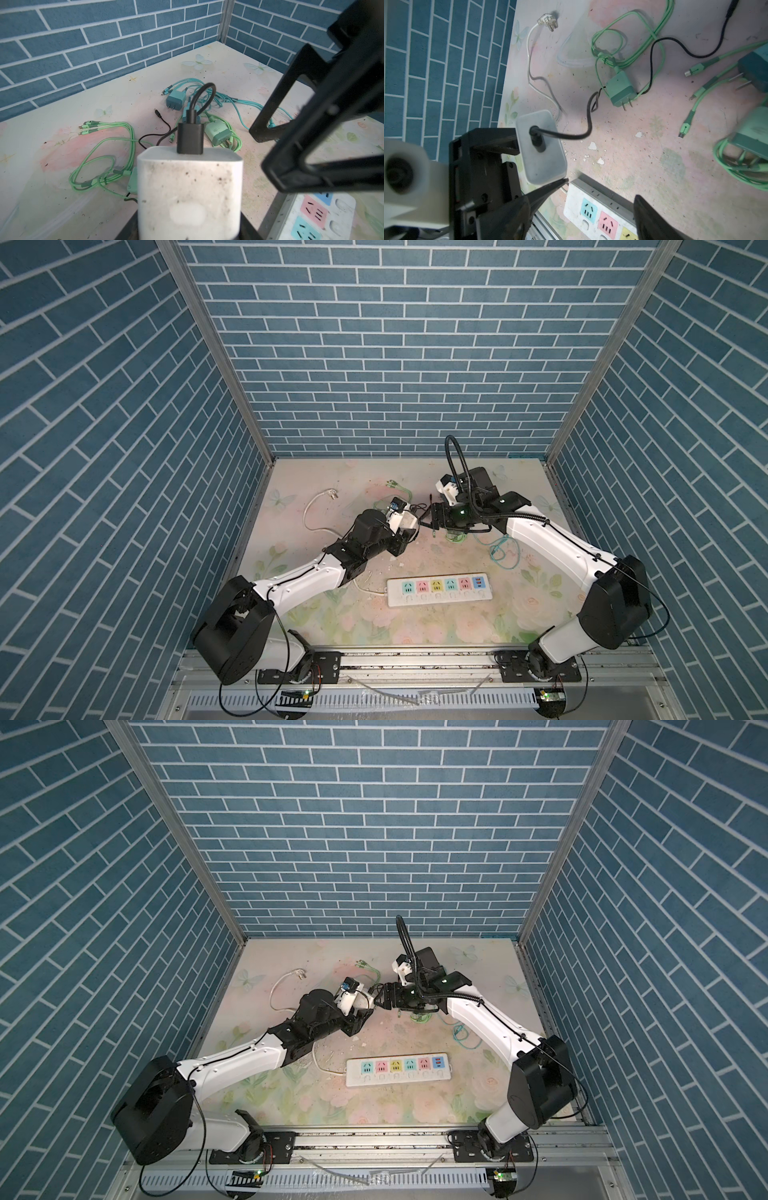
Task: Insert the plug
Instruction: 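Carry the charger toward the right gripper while the right gripper approaches it, then close the right gripper on the charger cube and open the left gripper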
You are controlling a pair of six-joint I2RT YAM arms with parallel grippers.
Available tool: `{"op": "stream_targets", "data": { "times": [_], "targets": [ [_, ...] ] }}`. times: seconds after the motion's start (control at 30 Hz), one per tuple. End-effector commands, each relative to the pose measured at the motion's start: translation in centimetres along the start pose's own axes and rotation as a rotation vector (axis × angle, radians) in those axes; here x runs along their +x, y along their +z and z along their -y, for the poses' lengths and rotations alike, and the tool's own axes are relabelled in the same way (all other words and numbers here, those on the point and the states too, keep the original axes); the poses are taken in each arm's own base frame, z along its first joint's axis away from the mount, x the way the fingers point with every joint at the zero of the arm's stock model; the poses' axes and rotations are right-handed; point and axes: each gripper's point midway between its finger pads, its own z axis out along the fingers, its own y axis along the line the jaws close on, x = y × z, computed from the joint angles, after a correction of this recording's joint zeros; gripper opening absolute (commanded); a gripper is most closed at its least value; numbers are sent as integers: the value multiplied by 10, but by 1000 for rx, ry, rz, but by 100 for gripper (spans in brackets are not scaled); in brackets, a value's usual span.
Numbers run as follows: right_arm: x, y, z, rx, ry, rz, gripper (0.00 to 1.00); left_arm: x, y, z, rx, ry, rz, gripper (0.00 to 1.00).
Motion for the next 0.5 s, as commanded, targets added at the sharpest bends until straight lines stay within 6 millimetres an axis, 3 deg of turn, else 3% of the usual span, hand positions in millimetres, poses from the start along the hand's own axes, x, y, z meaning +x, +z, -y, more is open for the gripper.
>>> {"op": "stream_targets", "data": {
  "times": [0.0,0.47],
  "targets": [
    [-13,5,-18,-57,-2,10,75,-17,-7,4,11,23,64,27],
    [-21,19,-41,-165,-86,-29,64,-14,-13,9,37,38,65,27]
  ]
}}
